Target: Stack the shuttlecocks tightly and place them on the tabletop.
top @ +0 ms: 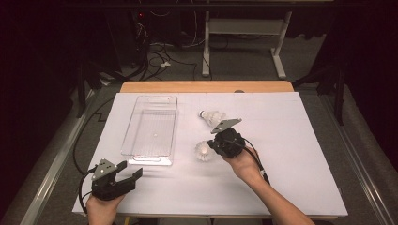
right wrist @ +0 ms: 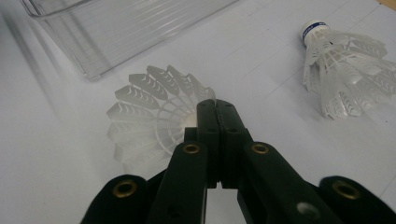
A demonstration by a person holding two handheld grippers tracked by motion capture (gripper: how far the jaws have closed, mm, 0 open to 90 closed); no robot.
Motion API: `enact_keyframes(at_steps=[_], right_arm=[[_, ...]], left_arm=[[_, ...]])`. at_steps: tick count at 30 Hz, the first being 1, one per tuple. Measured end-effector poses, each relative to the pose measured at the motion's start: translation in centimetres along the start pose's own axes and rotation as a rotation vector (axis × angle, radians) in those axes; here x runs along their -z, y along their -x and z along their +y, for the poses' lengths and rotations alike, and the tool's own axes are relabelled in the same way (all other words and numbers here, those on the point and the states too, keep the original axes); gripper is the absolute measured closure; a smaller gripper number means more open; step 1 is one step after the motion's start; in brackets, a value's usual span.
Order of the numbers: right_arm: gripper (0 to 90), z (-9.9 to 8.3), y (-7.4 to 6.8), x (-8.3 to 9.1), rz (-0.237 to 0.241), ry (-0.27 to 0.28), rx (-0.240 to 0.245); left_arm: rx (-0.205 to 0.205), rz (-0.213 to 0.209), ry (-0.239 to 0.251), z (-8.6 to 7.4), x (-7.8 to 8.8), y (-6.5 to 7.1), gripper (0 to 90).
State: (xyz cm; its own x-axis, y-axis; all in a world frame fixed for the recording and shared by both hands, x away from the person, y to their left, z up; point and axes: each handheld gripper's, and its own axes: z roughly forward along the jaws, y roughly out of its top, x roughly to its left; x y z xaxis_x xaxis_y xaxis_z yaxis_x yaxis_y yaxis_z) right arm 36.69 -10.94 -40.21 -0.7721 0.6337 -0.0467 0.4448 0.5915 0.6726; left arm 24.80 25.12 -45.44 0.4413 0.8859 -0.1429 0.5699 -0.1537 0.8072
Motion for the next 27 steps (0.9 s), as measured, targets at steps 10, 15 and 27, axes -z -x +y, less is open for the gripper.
enact_keyframes(at_steps=[10, 15, 27], right_arm=[[90.0, -1.0, 1.1, 1.0, 0.041, -0.001, -0.045], [90.0, -1.6, 1.8, 1.3, 0.050, -0.001, -0.083], [90.0, -2.8, 3.4, 1.4, 0.026, -0.021, -0.130]], left_arm=[[0.000, 0.002, 0.000, 0.0, 0.0, 0.0, 32.9], [0.001, 0.003, -0.001, 0.0, -0.1, 0.0, 32.9], [0.010, 0.002, -0.003, 0.0, -0.2, -0.1, 32.9]])
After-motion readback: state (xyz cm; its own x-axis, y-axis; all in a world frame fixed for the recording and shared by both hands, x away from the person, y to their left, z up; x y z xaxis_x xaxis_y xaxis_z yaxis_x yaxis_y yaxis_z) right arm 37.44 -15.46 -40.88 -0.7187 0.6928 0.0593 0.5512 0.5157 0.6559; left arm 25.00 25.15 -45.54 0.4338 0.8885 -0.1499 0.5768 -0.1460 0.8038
